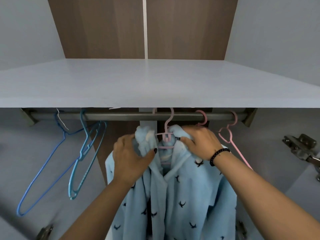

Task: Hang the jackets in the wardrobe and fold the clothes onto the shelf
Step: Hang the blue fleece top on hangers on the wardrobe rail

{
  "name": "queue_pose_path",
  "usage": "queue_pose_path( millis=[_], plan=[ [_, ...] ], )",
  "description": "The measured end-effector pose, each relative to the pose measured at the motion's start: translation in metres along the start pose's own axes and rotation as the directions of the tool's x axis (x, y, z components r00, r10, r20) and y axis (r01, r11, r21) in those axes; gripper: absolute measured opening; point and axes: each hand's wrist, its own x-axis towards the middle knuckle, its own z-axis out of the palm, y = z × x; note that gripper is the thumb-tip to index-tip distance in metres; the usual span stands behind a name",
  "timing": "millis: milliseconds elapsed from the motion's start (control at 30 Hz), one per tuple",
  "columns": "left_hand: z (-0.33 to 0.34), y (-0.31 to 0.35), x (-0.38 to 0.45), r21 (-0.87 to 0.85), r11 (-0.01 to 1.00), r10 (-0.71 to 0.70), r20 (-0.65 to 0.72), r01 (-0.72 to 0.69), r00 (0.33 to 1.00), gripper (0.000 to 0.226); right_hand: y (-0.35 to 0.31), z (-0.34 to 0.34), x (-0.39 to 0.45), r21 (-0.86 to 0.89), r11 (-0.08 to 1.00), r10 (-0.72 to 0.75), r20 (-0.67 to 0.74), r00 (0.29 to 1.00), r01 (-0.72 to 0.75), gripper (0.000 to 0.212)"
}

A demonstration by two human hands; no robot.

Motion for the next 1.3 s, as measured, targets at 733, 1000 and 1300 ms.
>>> queue_pose_path(
  millis=[733,1000,1300],
  plan=[
    [0.052,0.019,-0.01,-0.56,0.648,-0.474,0.233,0.516,0.849,0.019,0.026,0.012,0.033,0.128,0.969,0.173,0.254,0.952,-0.21,0.023],
    [0.058,-0.003,-0.012,-0.591,0.577,-0.456,0.341,0.564,0.822,0.009,0.02,0.04,0.011,0.149,0.958,0.226,0.133,0.965,-0.245,0.023],
    [0.061,-0.034,-0.013,-0.591,0.514,-0.414,0.465,0.623,0.783,0.002,0.029,0.055,-0.017,-0.009,0.998,-0.058,-0.186,0.981,0.057,0.061]
  ],
)
